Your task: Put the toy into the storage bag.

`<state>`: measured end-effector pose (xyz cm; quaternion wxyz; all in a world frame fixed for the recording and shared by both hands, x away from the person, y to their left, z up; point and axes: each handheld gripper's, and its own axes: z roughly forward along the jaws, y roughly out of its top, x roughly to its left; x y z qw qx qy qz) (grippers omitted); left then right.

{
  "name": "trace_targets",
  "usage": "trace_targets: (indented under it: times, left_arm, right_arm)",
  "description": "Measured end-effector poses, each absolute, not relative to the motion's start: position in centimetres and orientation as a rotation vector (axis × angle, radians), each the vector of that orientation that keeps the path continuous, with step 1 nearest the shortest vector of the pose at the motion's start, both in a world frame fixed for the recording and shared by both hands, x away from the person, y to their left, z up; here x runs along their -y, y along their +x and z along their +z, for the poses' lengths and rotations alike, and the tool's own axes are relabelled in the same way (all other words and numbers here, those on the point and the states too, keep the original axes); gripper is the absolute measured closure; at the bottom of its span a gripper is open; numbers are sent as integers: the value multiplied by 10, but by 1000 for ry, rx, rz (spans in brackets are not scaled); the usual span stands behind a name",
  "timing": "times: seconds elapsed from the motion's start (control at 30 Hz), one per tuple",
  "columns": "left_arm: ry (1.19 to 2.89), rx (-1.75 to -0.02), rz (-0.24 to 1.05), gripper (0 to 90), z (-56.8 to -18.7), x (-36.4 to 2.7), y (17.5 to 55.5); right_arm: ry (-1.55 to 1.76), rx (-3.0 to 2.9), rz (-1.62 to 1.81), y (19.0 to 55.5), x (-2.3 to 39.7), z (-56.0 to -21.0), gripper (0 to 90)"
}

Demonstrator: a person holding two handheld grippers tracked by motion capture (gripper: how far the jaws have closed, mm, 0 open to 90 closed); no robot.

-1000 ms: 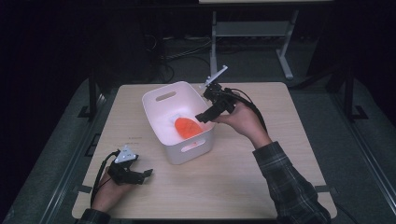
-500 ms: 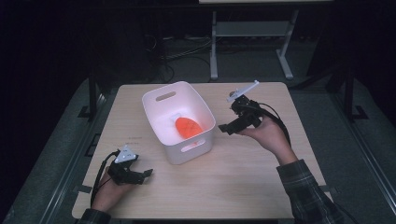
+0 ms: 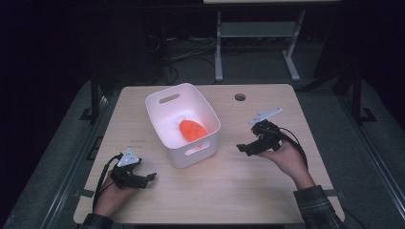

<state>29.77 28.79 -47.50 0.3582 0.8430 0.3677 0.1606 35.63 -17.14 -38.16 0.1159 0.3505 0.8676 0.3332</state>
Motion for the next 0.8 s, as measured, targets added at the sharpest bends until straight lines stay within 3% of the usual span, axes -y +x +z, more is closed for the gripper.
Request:
trace_targets:
  times: [0.8]
  left_arm:
    - [2177, -946, 416, 131, -475, -288, 298]
  right_arm:
    - [1077, -2396, 983, 303, 228, -453, 83]
